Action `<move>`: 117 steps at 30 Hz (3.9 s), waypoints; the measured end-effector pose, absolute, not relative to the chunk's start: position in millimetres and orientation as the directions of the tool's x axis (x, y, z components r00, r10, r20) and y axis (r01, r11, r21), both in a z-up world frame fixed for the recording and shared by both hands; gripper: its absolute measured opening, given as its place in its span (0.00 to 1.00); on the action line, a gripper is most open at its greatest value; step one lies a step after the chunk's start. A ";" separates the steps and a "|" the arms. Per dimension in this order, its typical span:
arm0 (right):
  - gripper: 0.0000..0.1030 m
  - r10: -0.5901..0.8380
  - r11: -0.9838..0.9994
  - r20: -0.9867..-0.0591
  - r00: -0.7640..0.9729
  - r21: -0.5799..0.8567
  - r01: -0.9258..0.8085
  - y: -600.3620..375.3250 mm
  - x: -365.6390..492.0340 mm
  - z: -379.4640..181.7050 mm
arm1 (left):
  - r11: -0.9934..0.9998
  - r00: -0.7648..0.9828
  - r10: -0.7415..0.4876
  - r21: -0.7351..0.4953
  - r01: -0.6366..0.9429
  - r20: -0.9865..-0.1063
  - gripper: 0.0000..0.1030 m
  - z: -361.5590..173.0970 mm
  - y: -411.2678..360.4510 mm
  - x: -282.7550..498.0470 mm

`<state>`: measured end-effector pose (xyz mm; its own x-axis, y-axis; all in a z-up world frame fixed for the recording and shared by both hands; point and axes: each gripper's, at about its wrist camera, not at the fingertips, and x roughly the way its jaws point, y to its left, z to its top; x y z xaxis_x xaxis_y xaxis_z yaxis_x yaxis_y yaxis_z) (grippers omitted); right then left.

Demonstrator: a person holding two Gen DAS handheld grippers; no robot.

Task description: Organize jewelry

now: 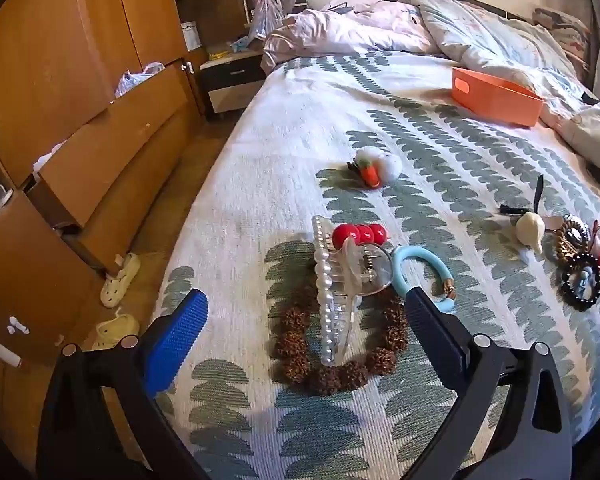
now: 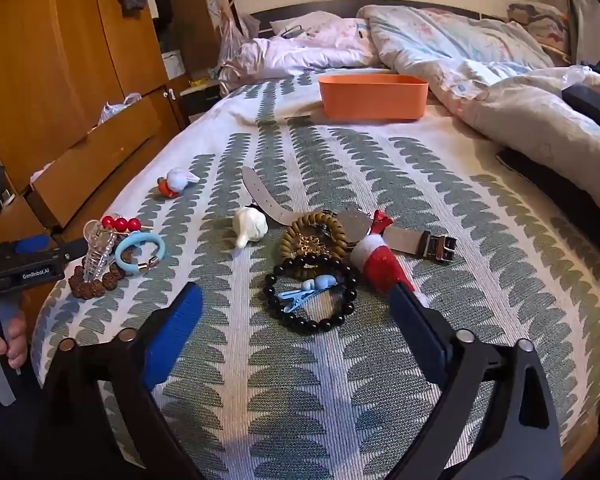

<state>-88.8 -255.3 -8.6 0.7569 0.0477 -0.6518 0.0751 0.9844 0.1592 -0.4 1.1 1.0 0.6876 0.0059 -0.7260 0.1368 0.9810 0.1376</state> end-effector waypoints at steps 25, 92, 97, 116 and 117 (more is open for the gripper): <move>0.97 0.032 0.983 -0.662 0.749 0.158 0.097 -255.2 -88.6 -7.8 | 0.993 0.645 -0.012 0.068 0.099 -0.764 0.95 -7.3 14.0 6.7; 0.87 0.034 0.976 -0.676 0.736 0.181 0.121 -261.6 -85.2 -13.0 | 0.981 0.648 -0.001 0.125 0.148 -0.762 0.95 -10.3 7.0 9.8; 0.78 0.027 0.976 -0.706 0.708 0.170 0.132 -261.0 -77.1 -20.9 | 0.979 0.631 0.012 0.137 0.150 -0.776 0.95 -16.9 4.2 16.9; 0.45 0.036 0.944 -0.739 0.673 0.245 0.219 -281.1 -55.8 -37.6 | 0.976 0.591 0.009 0.135 0.171 -0.807 0.95 -31.2 -7.1 33.5; 0.42 0.037 0.943 -0.734 0.678 0.251 0.219 -282.1 -57.4 -36.6 | 0.976 0.590 0.009 0.135 0.170 -0.807 0.95 -30.6 -6.7 33.6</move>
<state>-57.4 -282.1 -36.6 0.6782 0.0372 -0.7339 0.2194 0.9429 0.2506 33.6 -6.7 -30.6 0.5903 0.0088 -0.8071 0.1699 0.9762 0.1349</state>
